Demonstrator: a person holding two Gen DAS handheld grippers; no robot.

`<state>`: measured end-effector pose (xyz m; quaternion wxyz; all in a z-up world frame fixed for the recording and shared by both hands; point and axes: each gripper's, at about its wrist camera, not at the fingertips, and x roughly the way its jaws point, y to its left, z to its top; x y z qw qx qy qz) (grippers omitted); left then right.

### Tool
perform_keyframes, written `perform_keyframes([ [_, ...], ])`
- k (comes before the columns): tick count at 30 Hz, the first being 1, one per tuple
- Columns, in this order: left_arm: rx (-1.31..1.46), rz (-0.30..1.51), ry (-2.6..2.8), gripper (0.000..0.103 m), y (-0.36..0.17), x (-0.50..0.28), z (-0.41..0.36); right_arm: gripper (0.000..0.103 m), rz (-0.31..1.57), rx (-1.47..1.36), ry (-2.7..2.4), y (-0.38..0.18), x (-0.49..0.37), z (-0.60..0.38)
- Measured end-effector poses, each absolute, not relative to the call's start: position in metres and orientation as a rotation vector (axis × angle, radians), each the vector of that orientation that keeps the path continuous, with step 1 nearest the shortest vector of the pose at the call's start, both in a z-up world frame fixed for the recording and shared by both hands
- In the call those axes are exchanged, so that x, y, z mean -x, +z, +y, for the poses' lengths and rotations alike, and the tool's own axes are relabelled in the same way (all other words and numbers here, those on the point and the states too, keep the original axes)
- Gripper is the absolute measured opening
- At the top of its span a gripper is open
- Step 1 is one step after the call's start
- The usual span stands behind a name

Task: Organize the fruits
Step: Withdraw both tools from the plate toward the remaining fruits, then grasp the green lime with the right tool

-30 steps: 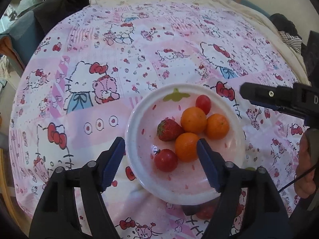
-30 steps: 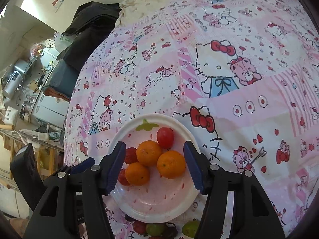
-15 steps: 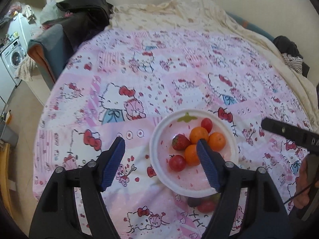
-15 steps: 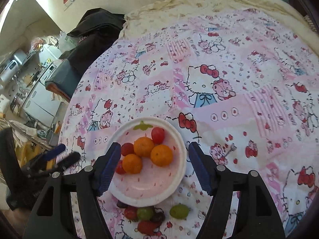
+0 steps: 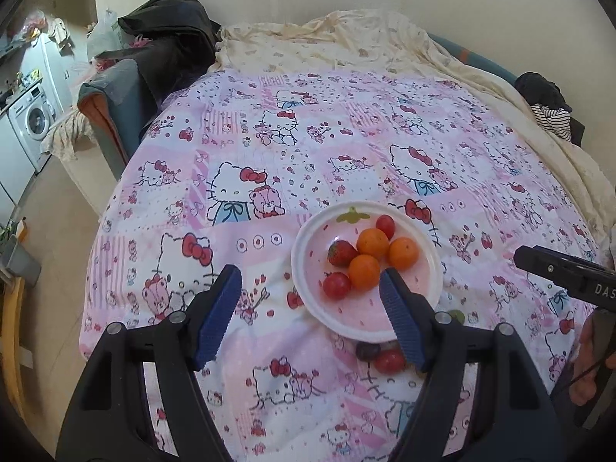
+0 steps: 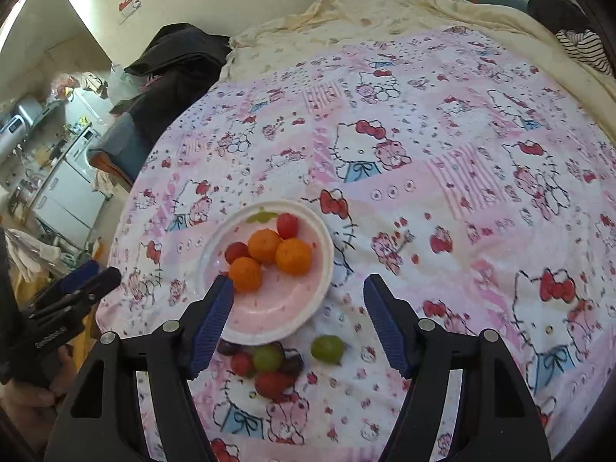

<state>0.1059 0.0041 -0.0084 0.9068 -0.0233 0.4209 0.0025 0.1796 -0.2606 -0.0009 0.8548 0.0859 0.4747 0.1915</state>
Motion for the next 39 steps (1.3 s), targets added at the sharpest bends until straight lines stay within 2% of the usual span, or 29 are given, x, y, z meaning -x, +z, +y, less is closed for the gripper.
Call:
perform_keyframes([
  [12,0.089,0.883,0.057,0.071,-0.017,-0.076,0.006,0.073,1.072,-0.202,0.379,-0.019,-0.159,-0.27],
  [20,0.106,0.911,0.063,0.071,-0.023,-0.075,0.006,0.073,1.272,-0.397,0.359,-0.061,-0.176,-0.28],
  [25,0.137,0.942,0.07,0.071,-0.029,-0.078,0.012,0.072,1.366,-0.328,0.317,-0.091,-0.192,-0.266],
  [33,0.171,0.969,0.078,0.071,-0.036,-0.086,0.017,0.056,1.44,-0.128,0.292,-0.122,-0.208,-0.234],
  [36,0.184,0.978,0.081,0.071,-0.039,-0.089,0.019,0.053,1.43,-0.071,0.284,-0.124,-0.211,-0.227],
  [39,0.187,0.986,0.082,0.071,-0.042,-0.09,0.02,0.046,1.417,-0.021,0.268,-0.125,-0.21,-0.223],
])
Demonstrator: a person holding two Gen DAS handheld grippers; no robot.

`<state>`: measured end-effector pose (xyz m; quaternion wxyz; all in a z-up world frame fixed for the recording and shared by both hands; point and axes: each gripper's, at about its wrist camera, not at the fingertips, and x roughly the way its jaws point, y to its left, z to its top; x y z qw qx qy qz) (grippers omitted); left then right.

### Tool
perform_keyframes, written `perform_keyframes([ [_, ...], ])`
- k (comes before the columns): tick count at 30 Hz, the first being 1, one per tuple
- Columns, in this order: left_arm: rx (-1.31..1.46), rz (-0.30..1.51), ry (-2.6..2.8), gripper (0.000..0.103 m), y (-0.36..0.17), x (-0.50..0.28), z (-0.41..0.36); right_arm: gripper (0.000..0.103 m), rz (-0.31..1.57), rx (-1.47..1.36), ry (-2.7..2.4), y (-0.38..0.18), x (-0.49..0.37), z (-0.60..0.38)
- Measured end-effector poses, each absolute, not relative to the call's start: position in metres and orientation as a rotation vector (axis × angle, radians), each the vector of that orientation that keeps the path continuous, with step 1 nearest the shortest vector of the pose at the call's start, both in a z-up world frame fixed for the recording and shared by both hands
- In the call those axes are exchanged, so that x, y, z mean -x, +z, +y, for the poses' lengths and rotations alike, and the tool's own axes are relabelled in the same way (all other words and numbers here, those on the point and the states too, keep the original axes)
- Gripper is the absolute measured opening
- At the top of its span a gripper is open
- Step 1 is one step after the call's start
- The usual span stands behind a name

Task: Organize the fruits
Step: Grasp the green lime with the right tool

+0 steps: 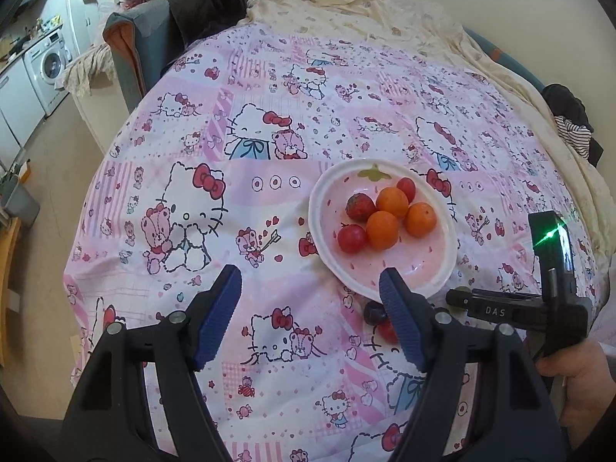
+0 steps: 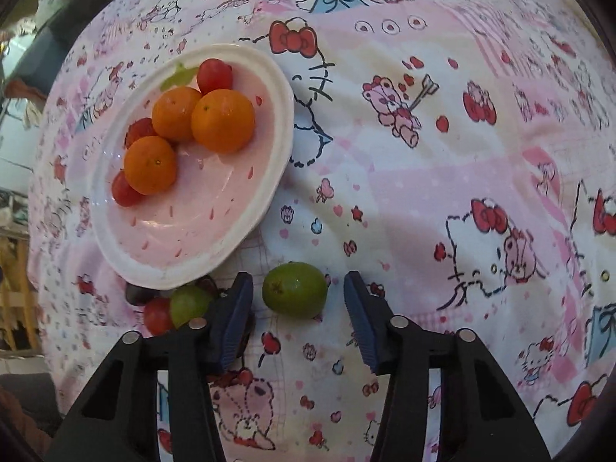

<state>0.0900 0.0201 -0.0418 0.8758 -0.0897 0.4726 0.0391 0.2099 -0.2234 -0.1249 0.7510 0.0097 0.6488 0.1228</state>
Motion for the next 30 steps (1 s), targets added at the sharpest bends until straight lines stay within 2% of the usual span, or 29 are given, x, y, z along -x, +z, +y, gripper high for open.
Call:
perform_keyframes([
  [3,0.191,0.989,0.079,0.071,-0.043,-0.091,0.02,0.034,1.419,-0.031,0.293,-0.124,-0.208,-0.223],
  [15,0.193,1.016,0.089,0.071,-0.05,-0.091,0.022,0.033,1.384,-0.344,0.341,-0.094,-0.194,-0.271],
  [24,0.196,1.17,-0.03,0.071,-0.096,-0.11,-0.008,0.033,1.307,-0.433,0.386,-0.067,-0.186,-0.285],
  [28,0.148,1.216,-0.101,0.056,-0.119,-0.119,-0.03,0.033,1.301,-0.459,0.39,-0.065,-0.188,-0.291],
  [30,0.152,1.224,-0.122,0.055,-0.124,-0.121,-0.034,0.033,1.297,-0.47,0.392,-0.065,-0.189,-0.291],
])
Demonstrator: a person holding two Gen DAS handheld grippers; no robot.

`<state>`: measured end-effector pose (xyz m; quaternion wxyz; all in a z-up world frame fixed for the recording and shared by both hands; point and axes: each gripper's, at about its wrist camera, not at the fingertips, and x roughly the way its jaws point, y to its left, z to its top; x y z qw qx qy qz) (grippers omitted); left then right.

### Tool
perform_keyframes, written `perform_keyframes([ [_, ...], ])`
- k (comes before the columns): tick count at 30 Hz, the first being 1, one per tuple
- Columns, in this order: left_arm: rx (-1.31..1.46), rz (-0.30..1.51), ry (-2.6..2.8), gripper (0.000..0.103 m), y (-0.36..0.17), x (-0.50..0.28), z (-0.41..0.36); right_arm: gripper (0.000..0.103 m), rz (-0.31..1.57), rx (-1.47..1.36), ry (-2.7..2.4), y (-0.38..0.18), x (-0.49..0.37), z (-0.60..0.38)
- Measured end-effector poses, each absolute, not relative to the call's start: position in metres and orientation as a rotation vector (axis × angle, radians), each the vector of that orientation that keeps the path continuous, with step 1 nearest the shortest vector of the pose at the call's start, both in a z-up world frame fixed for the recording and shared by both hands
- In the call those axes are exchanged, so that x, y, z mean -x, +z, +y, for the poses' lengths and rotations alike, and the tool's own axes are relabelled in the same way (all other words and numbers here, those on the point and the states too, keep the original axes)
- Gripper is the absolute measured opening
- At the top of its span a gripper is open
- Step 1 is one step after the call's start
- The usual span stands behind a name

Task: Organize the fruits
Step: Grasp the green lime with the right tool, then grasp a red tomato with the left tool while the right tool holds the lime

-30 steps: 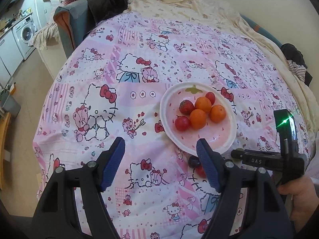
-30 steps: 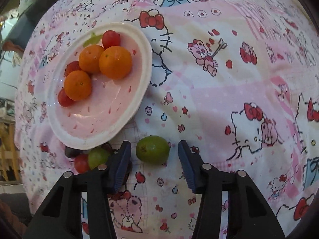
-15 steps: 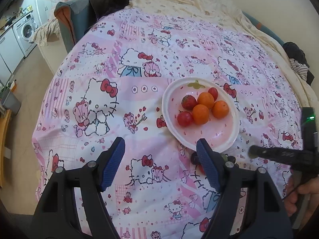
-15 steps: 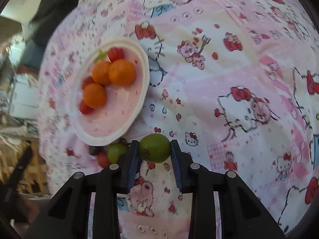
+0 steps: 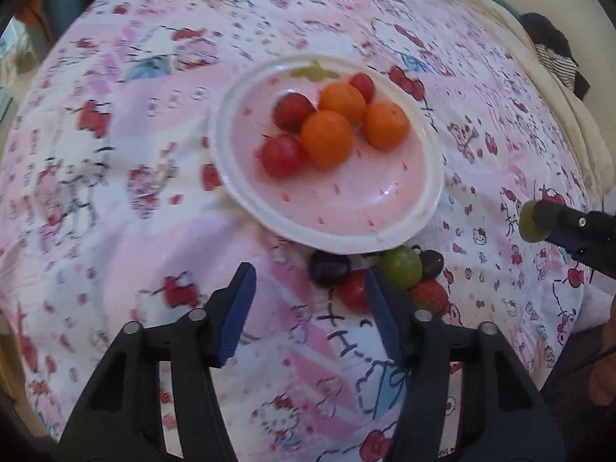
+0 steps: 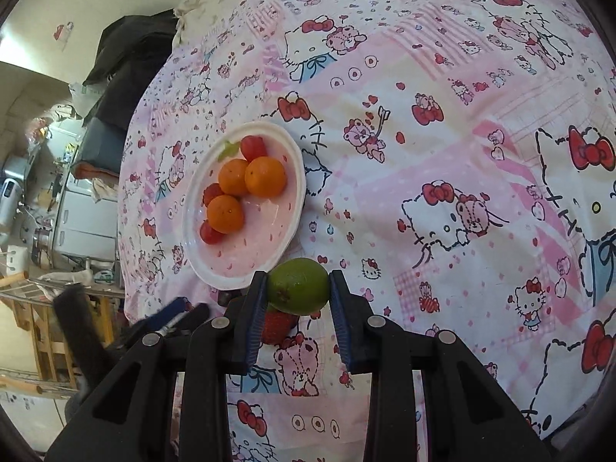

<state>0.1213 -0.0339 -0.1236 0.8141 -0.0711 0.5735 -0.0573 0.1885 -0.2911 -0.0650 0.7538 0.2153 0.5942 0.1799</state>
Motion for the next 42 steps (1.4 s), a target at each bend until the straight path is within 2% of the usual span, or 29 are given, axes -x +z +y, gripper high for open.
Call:
perform_keyframes([
  [7,0.211,1.246,-0.134,0.048,-0.14,-0.13,-0.035,0.033,1.296,-0.483,0.417,-0.063,-0.188,-0.29],
  [8,0.233,1.25,-0.14,0.042,-0.141,-0.131,-0.033,0.033,1.297,-0.478,0.421,-0.063,-0.188,-0.289],
  [13,0.339,1.278,-0.17,0.038,-0.147,-0.133,-0.024,0.033,1.302,-0.476,0.427,-0.064,-0.188,-0.286],
  [19,0.428,1.292,-0.162,0.021,-0.146,-0.131,-0.014,0.033,1.301,-0.48,0.418,-0.065,-0.188,-0.287],
  [28,0.459,1.333,-0.172,0.024,-0.153,-0.136,-0.017,0.033,1.3,-0.47,0.409,-0.065,-0.187,-0.287],
  [33,0.555,1.344,-0.202,0.015,-0.159,-0.138,-0.015,0.033,1.302,-0.466,0.381,-0.067,-0.187,-0.292],
  [37,0.526,1.32,-0.203,0.004,-0.151,-0.135,-0.015,0.033,1.292,-0.47,0.374,-0.065,-0.187,-0.295],
  [42,0.508,1.315,-0.178,0.003,-0.147,-0.128,-0.007,0.033,1.288,-0.461,0.374,-0.064,-0.187,-0.294],
])
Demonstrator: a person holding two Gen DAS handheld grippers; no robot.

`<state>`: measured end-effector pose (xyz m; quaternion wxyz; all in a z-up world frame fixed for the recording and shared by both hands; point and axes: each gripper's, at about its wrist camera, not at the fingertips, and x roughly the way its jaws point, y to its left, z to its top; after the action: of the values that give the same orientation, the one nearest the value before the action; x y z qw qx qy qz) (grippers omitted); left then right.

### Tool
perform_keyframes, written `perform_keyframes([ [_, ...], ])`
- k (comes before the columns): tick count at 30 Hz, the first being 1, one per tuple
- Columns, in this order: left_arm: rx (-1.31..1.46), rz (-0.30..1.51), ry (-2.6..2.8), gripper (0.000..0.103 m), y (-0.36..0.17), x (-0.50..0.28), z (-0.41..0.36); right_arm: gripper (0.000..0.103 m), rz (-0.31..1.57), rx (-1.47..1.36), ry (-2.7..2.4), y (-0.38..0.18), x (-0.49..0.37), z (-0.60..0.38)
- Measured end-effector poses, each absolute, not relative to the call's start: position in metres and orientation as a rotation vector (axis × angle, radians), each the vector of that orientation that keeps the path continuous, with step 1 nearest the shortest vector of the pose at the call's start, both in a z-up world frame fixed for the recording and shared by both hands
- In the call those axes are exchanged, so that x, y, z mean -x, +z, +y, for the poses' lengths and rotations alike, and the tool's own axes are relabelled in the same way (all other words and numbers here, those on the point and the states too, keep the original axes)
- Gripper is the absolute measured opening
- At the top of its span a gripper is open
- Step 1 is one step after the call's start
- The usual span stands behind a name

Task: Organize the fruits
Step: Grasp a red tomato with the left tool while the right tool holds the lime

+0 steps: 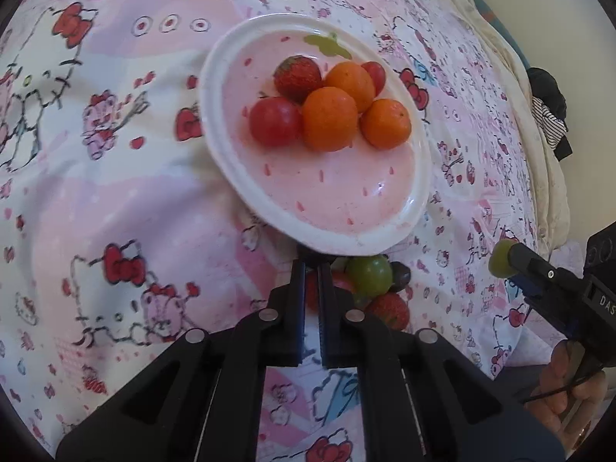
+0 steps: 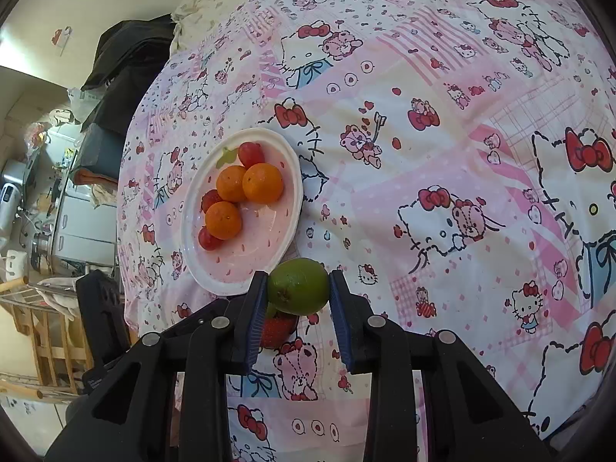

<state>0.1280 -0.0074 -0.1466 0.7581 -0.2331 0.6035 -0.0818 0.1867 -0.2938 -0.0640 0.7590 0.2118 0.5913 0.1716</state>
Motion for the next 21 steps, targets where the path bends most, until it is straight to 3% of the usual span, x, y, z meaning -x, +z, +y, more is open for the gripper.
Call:
perform_keyframes([
  [21,0.451,1.239,-0.094,0.003,-0.129,-0.11,0.023,0.033,1.285,-0.433,0.392,-0.063,-0.184,-0.286],
])
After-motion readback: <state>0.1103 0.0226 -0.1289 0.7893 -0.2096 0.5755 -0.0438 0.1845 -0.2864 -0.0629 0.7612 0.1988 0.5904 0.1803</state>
